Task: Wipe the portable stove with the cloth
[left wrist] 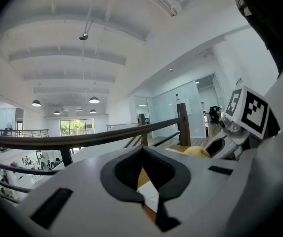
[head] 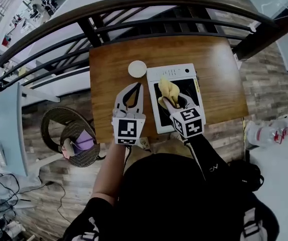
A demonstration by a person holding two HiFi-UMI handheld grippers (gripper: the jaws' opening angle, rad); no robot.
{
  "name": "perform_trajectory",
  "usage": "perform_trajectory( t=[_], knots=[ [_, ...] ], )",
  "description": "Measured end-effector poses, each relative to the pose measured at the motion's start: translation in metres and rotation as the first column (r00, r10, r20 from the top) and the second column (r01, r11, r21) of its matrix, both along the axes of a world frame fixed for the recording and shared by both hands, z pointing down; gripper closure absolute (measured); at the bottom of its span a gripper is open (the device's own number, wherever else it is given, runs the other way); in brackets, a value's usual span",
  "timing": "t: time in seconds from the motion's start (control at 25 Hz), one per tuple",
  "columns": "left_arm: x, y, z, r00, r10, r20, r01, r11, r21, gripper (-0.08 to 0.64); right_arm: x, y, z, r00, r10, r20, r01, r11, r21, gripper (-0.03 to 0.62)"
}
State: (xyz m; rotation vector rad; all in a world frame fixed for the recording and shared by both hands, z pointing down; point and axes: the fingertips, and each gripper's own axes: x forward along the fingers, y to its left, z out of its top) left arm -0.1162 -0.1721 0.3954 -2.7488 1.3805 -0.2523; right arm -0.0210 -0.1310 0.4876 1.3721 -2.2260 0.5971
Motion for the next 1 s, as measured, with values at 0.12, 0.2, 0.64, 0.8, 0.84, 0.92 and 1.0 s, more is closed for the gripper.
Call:
perform_trajectory(
  t=[0.12,0.2,0.64,0.8,0.84,0.92,1.0],
  knots=[
    [0.015,-0.009,-0.019,1.0,-0.024,0.002,0.024,0.999,0.026,0.552,0.034,-0.026,-0.028,0.998,0.057,0.001,-0.056,0.993,0.108,0.469],
    [0.026,-0.012,-0.031,0.999,-0.039,0.004,0.039,0.999,0.029,0.552,0.056,-0.037,-0.047,0.995,0.096,0.015,-0.097,0.98,0.175,0.469],
    [0.076,-0.03,-0.055,0.997,-0.071,-0.01,0.071,0.996,0.046,0.552,0.107,-0.052,-0.085,0.998,0.062,-0.022,-0.052,0.943,0.327,0.474],
    [0.085,-0.031,-0.052,0.998,-0.065,-0.004,0.065,0.997,0.034,0.554,0.115,-0.053,-0.088,0.998,0.067,-0.008,-0.06,0.938,0.341,0.474],
    [0.085,-0.031,-0.052,0.998,-0.066,-0.006,0.066,0.997,0.034,0.552,0.116,-0.052,-0.088,0.998,0.067,-0.01,-0.059,0.938,0.343,0.474],
    [0.084,-0.032,-0.053,0.997,-0.071,-0.011,0.071,0.997,0.036,0.552,0.115,-0.051,-0.088,0.998,0.054,-0.015,-0.046,0.937,0.347,0.474],
    [0.084,-0.032,-0.053,0.997,-0.074,-0.013,0.074,0.997,0.037,0.552,0.114,-0.051,-0.089,0.999,0.044,-0.016,-0.035,0.935,0.352,0.474]
  ],
)
